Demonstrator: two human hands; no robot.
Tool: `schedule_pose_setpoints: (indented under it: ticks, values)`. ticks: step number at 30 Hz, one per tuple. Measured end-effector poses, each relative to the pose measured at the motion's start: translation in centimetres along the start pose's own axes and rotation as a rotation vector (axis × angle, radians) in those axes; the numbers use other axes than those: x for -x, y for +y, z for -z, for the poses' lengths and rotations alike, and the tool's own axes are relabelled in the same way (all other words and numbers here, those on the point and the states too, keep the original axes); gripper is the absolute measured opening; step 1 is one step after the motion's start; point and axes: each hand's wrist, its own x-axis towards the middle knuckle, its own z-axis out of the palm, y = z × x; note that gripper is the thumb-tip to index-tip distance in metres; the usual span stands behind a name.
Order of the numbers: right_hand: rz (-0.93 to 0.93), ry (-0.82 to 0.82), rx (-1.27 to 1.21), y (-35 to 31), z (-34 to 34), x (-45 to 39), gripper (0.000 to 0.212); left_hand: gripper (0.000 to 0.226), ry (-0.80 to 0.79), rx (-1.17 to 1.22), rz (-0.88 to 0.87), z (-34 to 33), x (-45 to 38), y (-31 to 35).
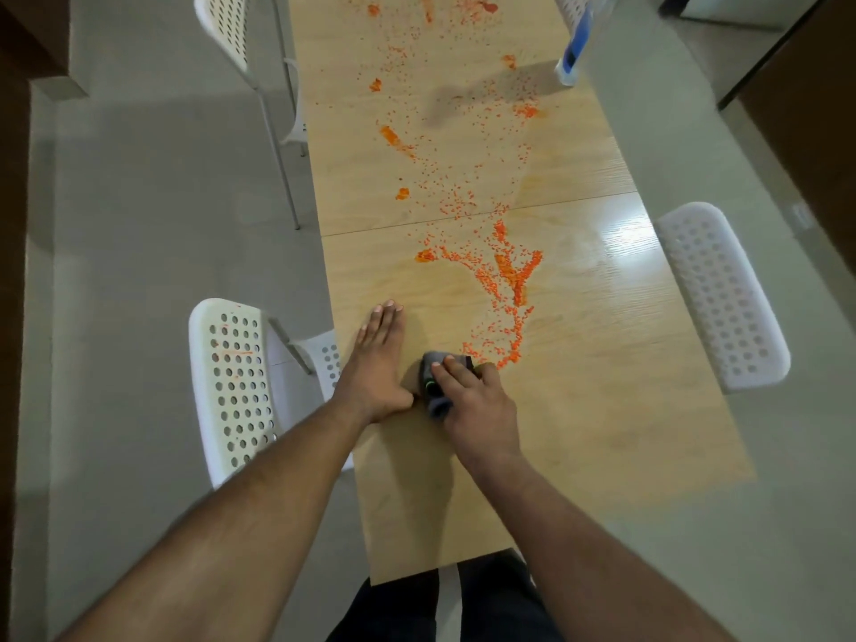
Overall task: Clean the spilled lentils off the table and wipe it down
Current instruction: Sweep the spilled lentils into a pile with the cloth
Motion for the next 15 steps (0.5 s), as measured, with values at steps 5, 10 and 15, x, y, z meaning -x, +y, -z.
schedule_pose_setpoints:
  ticks: [5,10,15]
  values:
    - [-0.112,0.014,0.006,2.4,1.9,-6.4,0.054,0.138,0.024,-0.021,0.023,-0.5,0.0,0.3]
    - [-0.145,0.072,-0.019,3.7,4.5,-11.5,0.059,0.127,0.029,0.015,0.018,-1.1,0.7,1.2]
    - [-0.041,0.136,-0.077,3.4,5.1,-7.2,0.059,0.126,0.008,-0.015,-0.022,-2.1,1.1,2.2]
